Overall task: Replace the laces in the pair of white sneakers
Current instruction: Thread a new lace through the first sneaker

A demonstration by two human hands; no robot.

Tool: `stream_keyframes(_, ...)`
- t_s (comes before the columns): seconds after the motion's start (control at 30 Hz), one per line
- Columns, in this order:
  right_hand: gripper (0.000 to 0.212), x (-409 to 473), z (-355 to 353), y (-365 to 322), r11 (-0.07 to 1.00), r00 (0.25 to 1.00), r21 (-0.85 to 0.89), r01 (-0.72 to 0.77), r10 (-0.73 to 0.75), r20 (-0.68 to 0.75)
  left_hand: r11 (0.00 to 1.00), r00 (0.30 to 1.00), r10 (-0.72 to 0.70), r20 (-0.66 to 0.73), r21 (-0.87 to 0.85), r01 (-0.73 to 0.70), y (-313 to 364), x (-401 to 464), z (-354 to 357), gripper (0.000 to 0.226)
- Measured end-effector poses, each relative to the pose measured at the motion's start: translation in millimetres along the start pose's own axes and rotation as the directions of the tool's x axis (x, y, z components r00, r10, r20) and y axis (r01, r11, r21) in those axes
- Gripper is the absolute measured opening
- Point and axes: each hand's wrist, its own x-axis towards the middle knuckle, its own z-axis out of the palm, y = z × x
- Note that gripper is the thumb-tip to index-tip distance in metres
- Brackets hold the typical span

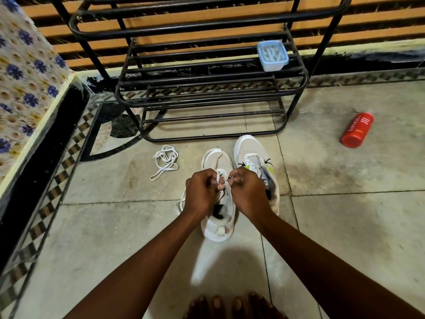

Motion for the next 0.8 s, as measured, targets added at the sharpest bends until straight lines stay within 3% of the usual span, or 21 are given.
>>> stream_keyframes(0.27, 0.028, 15.3, -2.2, 1.8, 0.952, 0.972, -0.288, 0.107, -0.04, 0.23, 1.0, 0.999, 0.0, -0.049, -0.01, -0.001, 3.5, -2.4, 6.1, 0.022)
stream_keyframes(0.5, 0.009, 24.0, 0.0, -5.0, 0.778, 0.929, -0.54, 0.32, -0.146, 0.34, 0.996, 0.997, -0.032, -0.066, -0.087, 0.027, -0.9, -1.2, 3.1, 0.024)
stream_keyframes(0.7, 0.009, 28.8, -0.4, -6.1, 0.708, 0.924, -0.614, 0.349, -0.15, 0.352, 0.991, 0.999, -0.036, -0.031, -0.134, 0.031, -13.0, -12.0, -2.3, 0.04)
stream_keyframes(0.8, 0.006, 28.8, -2.5, -6.2, 0.624, 0.87, -0.619, 0.478, -0.236, 0.434, 0.995, 0.998, -0.022, -0.062, -0.101, 0.016, -25.2, -20.5, -0.4, 0.056)
